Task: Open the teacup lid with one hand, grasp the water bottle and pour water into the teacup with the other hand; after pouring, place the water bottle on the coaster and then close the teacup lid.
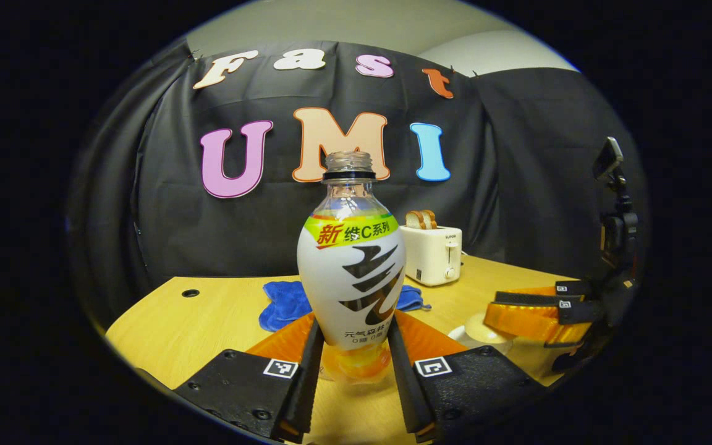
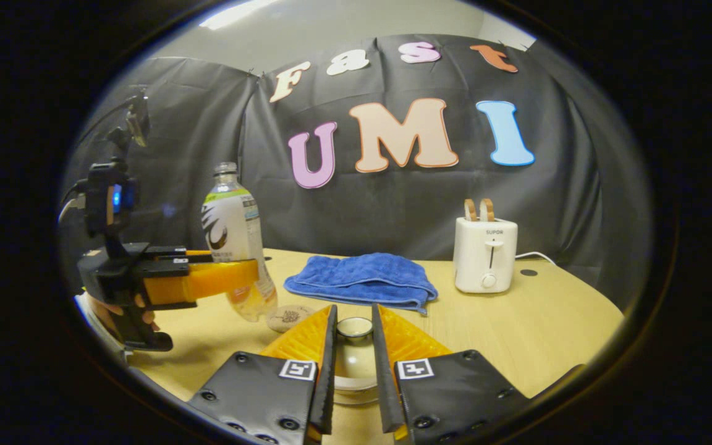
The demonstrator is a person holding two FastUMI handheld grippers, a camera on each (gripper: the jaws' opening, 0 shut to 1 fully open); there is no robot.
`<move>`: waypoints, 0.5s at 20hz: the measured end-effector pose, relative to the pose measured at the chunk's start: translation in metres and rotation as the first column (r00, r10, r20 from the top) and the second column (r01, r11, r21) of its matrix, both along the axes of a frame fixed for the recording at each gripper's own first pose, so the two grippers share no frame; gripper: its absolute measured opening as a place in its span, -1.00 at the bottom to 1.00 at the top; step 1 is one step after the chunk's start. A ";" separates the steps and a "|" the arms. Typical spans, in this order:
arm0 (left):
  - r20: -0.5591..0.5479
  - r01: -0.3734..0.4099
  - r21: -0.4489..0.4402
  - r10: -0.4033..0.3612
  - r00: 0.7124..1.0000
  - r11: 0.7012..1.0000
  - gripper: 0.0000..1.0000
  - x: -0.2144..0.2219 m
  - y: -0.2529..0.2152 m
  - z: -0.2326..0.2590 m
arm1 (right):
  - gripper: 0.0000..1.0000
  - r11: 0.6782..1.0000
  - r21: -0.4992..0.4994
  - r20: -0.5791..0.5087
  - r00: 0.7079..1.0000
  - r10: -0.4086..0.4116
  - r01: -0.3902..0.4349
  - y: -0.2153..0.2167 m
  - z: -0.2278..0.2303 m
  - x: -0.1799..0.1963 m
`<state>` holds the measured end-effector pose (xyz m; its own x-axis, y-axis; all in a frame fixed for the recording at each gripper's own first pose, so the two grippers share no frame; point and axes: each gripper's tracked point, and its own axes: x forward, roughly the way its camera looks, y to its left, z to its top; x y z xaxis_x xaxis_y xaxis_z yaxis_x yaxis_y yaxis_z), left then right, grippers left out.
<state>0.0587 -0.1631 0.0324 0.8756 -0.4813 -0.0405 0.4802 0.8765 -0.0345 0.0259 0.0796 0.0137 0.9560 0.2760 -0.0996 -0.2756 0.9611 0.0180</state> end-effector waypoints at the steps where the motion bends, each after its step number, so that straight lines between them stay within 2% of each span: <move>1: 0.005 -0.011 -0.001 0.011 1.000 1.000 0.08 0.007 -0.002 0.000 | -0.34 1.000 0.006 0.002 1.000 -0.001 0.001 -0.002 0.002 -0.001; 10: -0.062 -0.065 -0.032 0.063 0.996 0.997 0.13 0.053 -0.006 -0.033 | -0.34 1.000 0.022 0.000 1.000 -0.010 0.010 -0.012 0.001 0.000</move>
